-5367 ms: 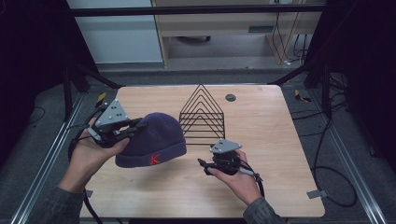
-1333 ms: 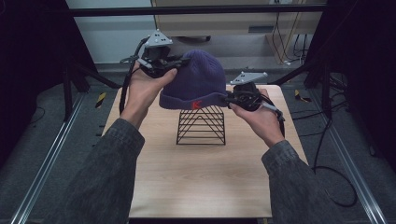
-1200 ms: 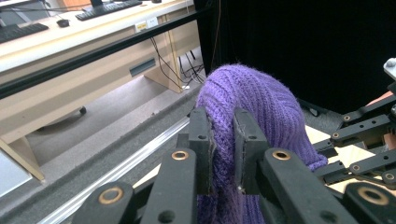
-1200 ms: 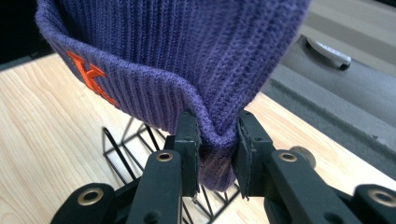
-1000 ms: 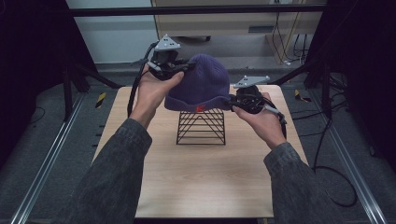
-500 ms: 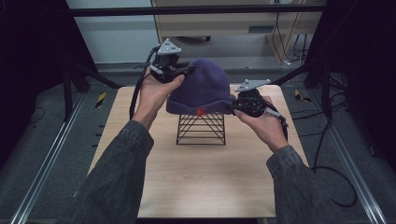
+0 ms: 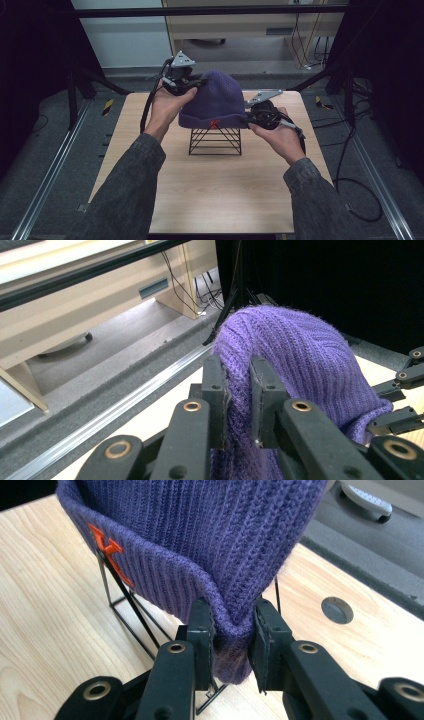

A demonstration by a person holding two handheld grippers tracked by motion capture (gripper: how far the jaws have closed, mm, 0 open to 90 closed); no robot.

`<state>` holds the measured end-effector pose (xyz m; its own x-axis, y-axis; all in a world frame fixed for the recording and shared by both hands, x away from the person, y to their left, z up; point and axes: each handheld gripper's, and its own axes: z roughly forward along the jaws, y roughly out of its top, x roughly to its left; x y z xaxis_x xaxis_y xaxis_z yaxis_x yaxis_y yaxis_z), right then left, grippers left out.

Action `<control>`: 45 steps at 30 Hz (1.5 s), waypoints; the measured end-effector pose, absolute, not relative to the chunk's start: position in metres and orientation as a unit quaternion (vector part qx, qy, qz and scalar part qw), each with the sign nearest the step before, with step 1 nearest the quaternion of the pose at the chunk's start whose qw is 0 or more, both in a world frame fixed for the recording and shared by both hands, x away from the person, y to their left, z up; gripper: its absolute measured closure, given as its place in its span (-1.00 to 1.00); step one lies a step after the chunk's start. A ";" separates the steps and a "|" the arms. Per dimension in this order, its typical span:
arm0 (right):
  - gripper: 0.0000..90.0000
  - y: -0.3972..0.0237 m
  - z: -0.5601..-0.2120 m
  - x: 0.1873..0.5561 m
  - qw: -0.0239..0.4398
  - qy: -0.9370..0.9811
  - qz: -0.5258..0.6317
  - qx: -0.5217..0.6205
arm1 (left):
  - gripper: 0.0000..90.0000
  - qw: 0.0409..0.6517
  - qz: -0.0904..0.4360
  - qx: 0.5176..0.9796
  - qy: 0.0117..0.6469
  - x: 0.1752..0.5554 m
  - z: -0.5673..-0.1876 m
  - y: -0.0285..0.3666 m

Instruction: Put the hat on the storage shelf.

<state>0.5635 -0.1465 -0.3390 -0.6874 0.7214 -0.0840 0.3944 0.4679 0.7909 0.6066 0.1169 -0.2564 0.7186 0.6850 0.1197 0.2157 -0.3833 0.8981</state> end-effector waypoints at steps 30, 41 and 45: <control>0.60 -0.144 -0.371 0.562 0.193 0.851 0.357 0.332 | 0.76 0.455 0.231 0.818 0.264 0.594 -0.284 0.122; 0.60 -0.147 -0.386 0.559 0.183 0.855 0.349 0.338 | 0.76 0.446 0.222 0.827 0.260 0.590 -0.299 0.121; 0.60 -0.147 -0.389 0.560 0.178 0.854 0.350 0.342 | 0.76 0.444 0.221 0.829 0.256 0.589 -0.301 0.120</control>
